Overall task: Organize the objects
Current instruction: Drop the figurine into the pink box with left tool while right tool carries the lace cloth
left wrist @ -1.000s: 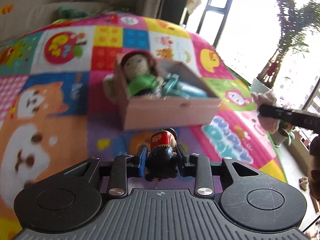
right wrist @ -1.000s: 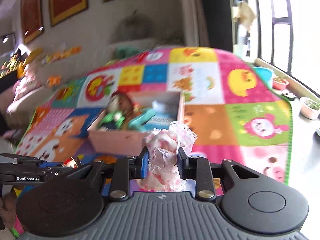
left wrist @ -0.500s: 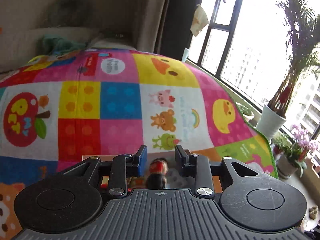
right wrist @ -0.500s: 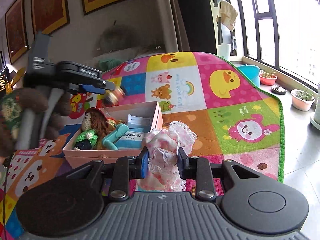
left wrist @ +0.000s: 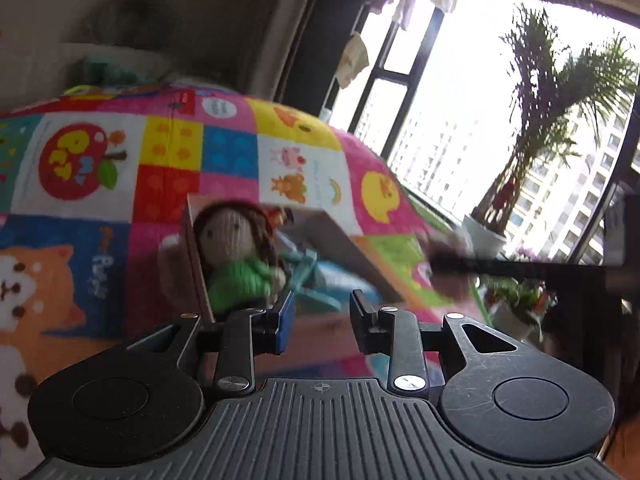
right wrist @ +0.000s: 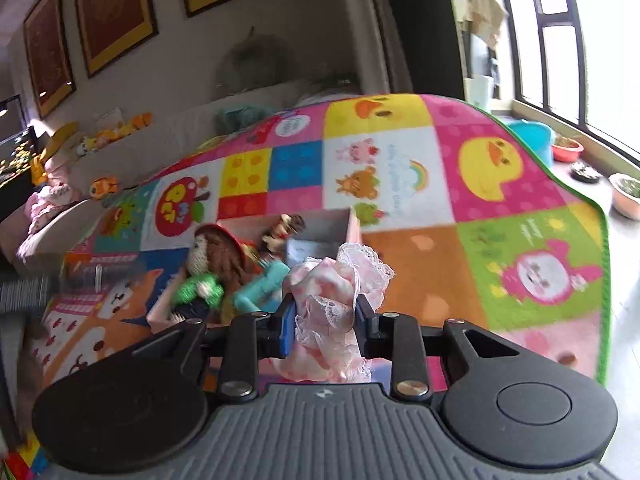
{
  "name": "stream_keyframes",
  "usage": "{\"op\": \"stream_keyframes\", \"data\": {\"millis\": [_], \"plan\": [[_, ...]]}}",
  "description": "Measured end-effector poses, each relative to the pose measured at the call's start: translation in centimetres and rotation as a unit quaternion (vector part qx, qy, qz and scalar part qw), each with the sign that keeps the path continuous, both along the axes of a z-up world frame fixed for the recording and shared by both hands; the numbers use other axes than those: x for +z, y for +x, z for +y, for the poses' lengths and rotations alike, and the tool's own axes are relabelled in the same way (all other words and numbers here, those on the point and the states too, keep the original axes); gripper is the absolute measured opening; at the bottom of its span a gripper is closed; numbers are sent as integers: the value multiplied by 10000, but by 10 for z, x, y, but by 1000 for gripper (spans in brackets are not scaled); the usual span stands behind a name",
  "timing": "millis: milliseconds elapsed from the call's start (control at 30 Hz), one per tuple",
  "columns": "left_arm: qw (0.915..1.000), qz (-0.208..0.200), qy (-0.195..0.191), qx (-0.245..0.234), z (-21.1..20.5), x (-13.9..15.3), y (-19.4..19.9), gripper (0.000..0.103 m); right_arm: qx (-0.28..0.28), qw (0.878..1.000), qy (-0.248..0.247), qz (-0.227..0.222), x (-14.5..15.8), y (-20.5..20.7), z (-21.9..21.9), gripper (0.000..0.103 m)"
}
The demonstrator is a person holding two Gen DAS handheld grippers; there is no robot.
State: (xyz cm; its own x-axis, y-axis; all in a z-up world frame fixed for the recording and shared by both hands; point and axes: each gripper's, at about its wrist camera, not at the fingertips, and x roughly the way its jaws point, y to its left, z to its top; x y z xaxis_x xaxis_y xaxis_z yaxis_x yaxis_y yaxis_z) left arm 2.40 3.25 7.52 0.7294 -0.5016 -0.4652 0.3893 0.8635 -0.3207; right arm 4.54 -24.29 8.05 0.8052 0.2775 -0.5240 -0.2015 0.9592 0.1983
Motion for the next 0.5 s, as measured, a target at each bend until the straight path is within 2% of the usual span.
{"op": "stream_keyframes", "data": {"millis": [67,133,233,367,467,500], "plan": [[9996,281,31,-91,1,-18,-10,33,153,9998,91,86,8,30,11,28],[9986,509,-50,-105,4,-33,-16,33,216,9986,253,413,9,71,22,28],[9983,571,-83,-41,13,-42,-21,33,85,9957,248,887,-2,131,42,28],[9983,530,-155,184,31,-41,-24,33,-184,9919,-152,1246,-23,185,68,28],[9976,573,-160,340,40,-43,-23,33,-318,9858,-418,1594,-42,206,79,29],[9974,598,-167,379,42,-45,-22,33,-326,9839,-492,1688,-48,208,81,33]]}}
